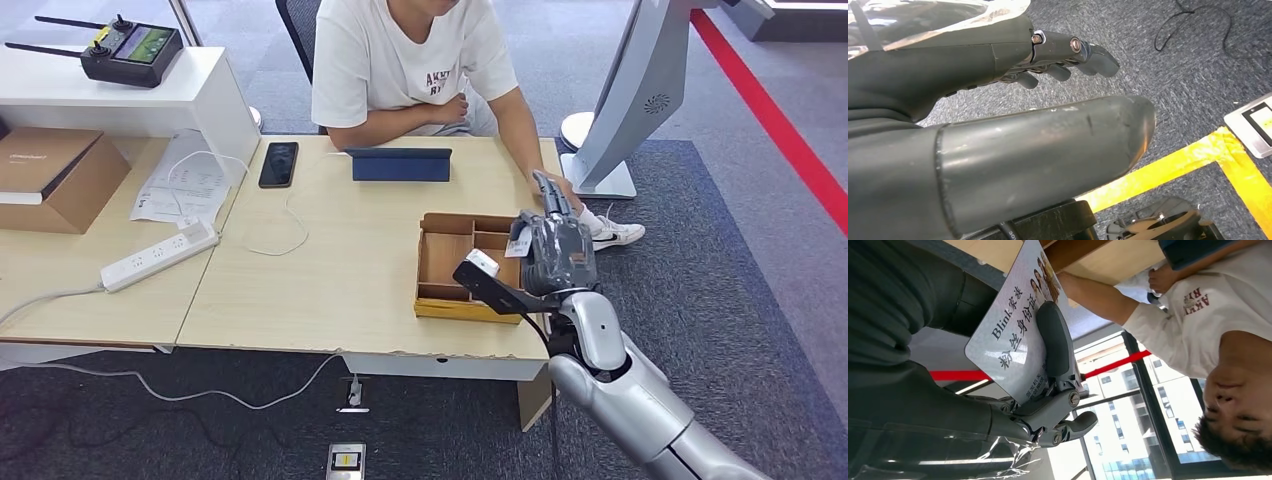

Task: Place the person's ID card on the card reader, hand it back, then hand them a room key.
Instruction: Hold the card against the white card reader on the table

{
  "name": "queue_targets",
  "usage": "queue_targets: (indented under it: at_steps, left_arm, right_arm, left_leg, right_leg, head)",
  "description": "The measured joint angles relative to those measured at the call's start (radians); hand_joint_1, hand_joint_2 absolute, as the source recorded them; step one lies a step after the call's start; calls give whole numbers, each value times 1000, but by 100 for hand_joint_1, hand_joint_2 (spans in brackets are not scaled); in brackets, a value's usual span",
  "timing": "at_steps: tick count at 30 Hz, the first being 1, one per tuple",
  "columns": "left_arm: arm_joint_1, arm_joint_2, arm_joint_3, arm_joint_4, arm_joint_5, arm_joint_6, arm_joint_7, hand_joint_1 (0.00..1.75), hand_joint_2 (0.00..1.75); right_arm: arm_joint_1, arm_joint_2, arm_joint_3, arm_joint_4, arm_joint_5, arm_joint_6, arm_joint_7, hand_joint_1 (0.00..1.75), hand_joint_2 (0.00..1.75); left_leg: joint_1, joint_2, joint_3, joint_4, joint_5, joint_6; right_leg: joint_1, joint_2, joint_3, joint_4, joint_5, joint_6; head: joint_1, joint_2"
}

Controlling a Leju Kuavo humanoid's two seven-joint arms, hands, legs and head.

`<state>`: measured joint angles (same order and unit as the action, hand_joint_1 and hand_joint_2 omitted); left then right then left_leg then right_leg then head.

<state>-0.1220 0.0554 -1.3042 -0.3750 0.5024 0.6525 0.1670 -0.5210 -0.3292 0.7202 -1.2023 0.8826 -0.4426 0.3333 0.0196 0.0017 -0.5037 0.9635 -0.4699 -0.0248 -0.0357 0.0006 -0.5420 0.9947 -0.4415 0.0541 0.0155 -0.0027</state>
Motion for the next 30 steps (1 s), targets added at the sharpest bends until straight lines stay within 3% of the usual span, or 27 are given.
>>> queue_targets:
  at_steps: [30]
  left_arm:
    - [3, -1, 0, -1, 15, 10, 14, 0, 0]
  right_arm:
    - [100, -58, -52, 219, -125, -80, 28, 175, 175]
  left_leg:
    - [0, 0, 0, 0, 0, 0]
  right_leg:
    - [0, 0, -1, 0, 0, 0]
  head:
    - [0, 0]
